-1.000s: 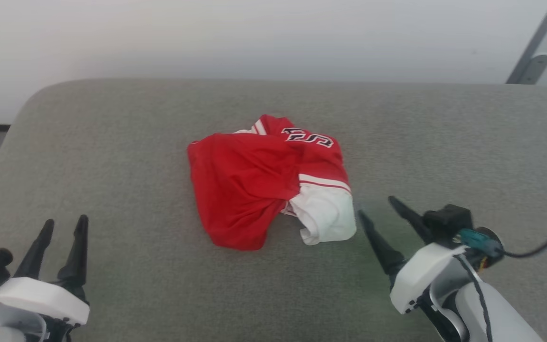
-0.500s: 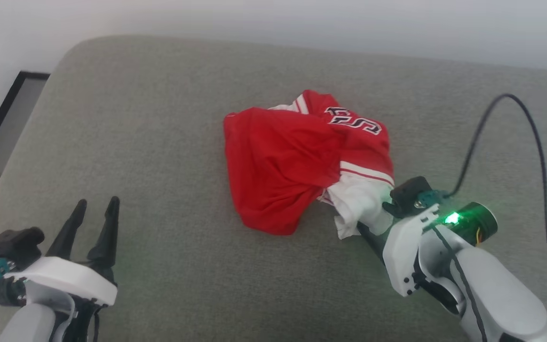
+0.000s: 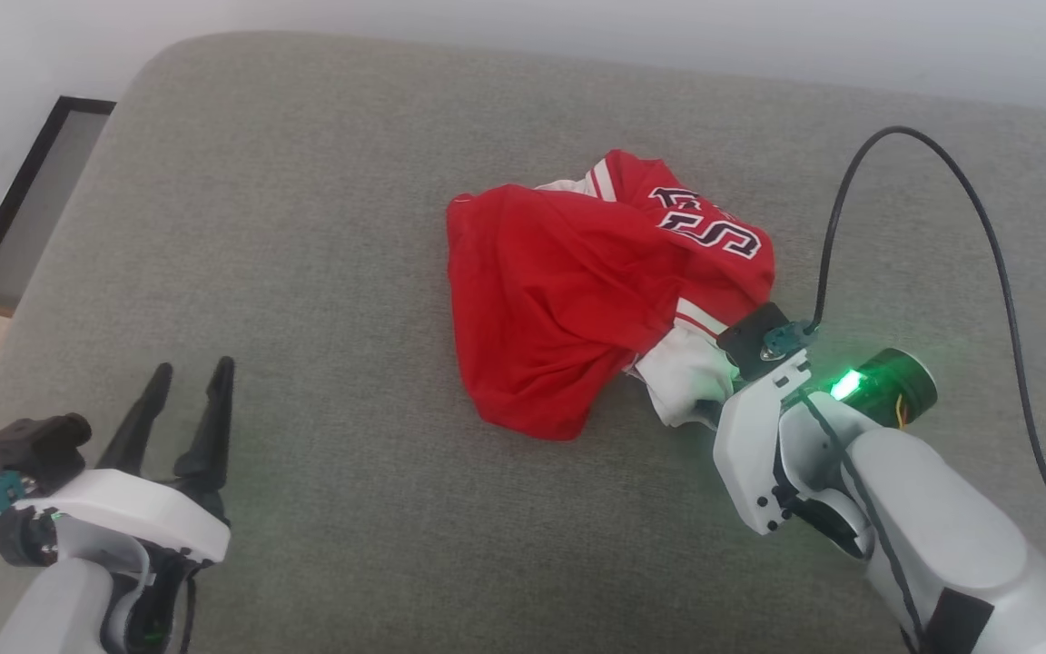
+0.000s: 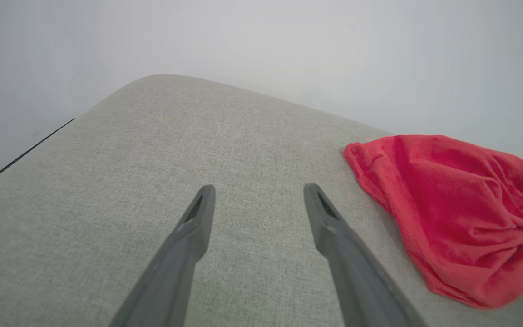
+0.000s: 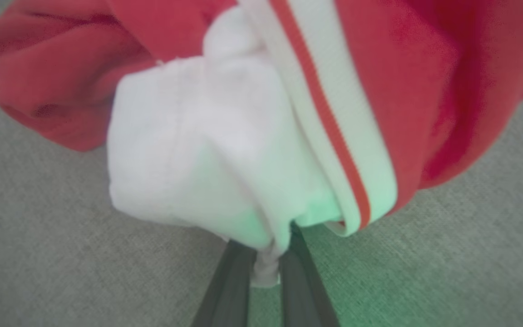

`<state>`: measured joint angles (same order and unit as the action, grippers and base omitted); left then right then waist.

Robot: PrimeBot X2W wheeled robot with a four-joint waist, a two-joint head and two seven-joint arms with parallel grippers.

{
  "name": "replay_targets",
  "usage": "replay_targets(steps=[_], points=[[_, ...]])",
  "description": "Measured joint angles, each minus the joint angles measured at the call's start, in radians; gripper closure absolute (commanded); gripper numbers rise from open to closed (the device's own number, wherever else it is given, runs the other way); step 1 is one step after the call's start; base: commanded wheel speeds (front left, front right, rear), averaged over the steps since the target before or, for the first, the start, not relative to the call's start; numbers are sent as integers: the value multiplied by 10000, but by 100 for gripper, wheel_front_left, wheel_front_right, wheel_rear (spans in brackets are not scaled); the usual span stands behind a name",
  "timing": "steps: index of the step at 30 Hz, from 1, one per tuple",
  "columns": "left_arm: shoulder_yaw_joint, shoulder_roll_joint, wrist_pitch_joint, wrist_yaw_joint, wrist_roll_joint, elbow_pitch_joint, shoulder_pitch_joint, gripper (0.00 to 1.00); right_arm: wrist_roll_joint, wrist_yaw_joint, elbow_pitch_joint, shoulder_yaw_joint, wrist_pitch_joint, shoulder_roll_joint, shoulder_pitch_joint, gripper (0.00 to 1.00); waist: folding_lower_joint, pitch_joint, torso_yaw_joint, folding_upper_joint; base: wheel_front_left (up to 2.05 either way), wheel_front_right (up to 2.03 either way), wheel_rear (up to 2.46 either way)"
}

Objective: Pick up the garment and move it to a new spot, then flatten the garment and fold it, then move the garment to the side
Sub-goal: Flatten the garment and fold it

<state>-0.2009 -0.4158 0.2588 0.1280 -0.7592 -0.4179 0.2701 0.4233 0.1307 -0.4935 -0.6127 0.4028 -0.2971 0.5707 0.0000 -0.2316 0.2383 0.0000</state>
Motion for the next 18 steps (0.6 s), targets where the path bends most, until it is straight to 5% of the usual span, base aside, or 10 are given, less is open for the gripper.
replay_targets(steps=[8,18], points=[[443,-196,29,2,-25,98,-218,0,451,4,955,117,-111,-819,20,100,0,162,-468,0,0,0,0],[821,-328,27,12,29,487,-574,0,715,4,2406,2255,700,-2347,-838,100,0,273,-1169,1,0,0,0]])
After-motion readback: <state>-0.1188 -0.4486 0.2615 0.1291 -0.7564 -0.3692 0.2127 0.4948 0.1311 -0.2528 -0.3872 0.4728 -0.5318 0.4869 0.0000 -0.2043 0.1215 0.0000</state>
